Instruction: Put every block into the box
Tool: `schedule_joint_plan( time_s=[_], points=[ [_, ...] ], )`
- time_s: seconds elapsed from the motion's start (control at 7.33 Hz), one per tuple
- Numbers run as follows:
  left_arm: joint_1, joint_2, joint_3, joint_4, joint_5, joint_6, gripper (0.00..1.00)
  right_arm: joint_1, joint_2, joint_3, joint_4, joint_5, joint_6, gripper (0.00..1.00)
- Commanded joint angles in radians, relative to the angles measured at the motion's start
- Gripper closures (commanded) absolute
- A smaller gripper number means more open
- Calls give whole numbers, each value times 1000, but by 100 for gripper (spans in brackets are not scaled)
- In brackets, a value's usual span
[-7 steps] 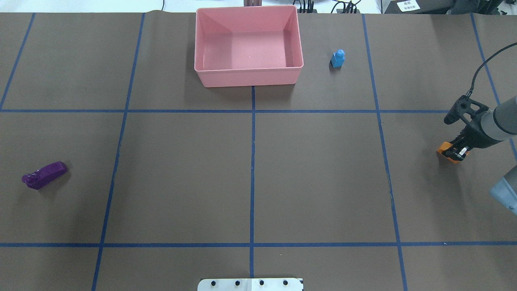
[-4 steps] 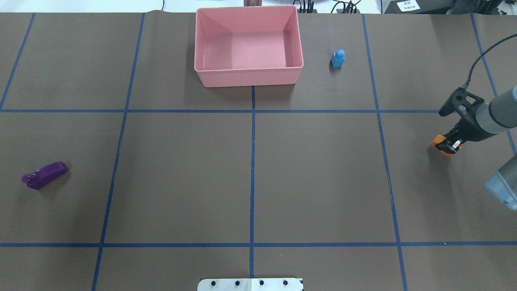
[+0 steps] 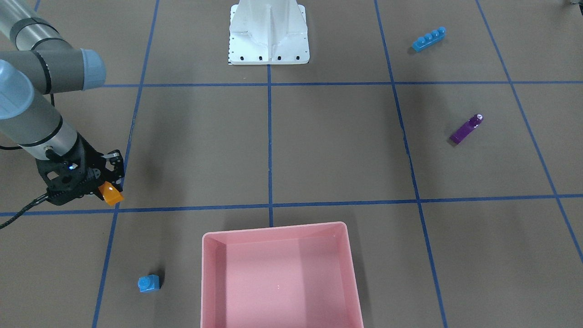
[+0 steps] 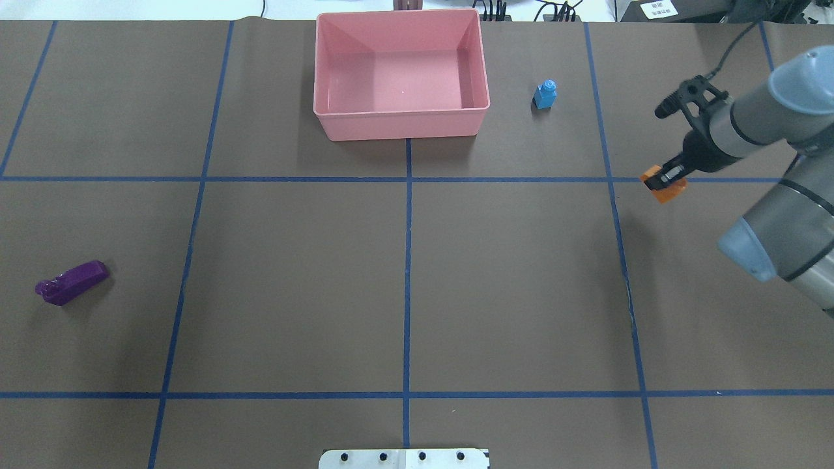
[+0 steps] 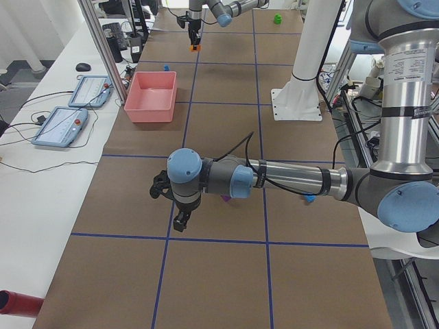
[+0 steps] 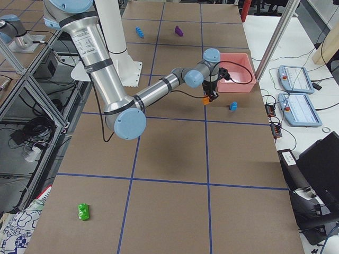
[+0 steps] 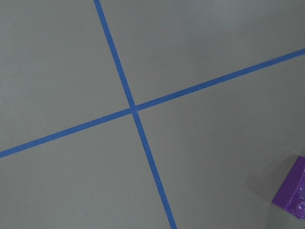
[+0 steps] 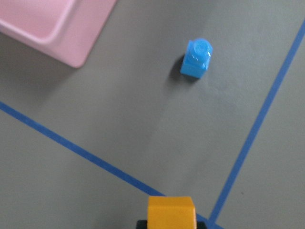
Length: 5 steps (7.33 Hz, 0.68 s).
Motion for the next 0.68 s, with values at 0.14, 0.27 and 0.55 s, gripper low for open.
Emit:
schedule_joint_plan(
  time_s=[0.14,0.27,0.55],
  points=[
    [0,1,2,-1,1,0,0,-19,408,-311,-80,-10,271,100],
    [0,0,5,-1,1,0,0,-22,509,-431,-68,-25,278,100],
    [0,0,5,-1,1,0,0,-45,584,-617,122,-112,393,100]
  ],
)
